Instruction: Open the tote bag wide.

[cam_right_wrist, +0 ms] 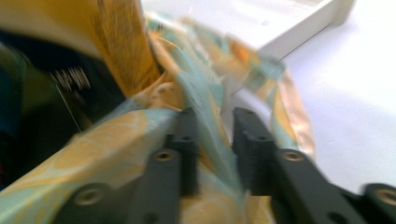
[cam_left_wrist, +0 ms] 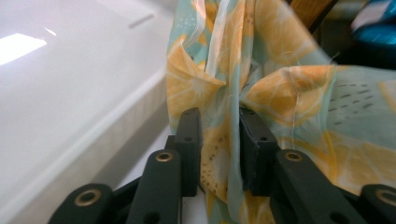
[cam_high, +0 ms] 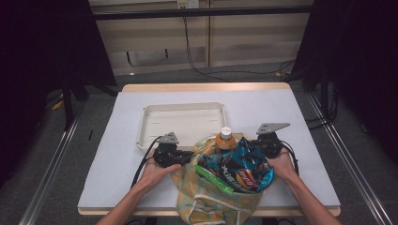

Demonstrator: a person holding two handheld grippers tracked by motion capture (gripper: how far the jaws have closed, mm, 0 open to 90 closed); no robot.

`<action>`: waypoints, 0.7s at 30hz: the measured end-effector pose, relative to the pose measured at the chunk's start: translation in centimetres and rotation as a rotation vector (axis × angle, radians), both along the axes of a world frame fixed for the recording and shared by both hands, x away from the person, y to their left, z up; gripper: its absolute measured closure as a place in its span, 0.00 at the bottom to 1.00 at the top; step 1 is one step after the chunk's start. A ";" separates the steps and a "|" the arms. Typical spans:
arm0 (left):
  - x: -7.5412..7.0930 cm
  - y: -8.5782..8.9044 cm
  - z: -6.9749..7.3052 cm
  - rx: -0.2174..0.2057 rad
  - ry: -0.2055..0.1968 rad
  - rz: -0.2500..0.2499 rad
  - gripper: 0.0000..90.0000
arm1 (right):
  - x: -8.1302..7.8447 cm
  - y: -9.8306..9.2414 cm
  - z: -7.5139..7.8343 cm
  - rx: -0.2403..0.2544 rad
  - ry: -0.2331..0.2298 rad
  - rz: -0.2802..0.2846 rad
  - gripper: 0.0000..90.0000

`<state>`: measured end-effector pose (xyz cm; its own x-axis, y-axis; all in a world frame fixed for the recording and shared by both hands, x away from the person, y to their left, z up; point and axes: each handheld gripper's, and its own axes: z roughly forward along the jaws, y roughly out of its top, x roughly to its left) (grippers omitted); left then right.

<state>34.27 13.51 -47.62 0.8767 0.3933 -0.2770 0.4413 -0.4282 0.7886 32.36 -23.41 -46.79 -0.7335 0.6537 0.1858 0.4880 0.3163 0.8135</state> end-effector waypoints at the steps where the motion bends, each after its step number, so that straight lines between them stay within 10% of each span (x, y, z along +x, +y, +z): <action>1: 0.0 0.2 0.2 -0.012 -0.003 0.004 0.76 | 0.0 -0.3 0.3 0.007 -0.006 -0.006 0.74; 14: -0.3 2.2 4.6 -0.172 -0.083 0.050 0.57 | -1.8 -2.8 3.5 0.082 -0.094 -0.085 0.57; 21: -2.0 1.4 7.2 -0.198 -0.155 -0.024 0.50 | -4.4 -4.8 5.2 0.131 -0.148 -0.133 0.54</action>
<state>32.23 14.96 -40.44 0.9230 0.3233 -0.2085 0.3004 -0.2671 0.9156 27.98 -28.23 -41.62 -0.6683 0.7236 0.1725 0.3905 0.1440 0.9093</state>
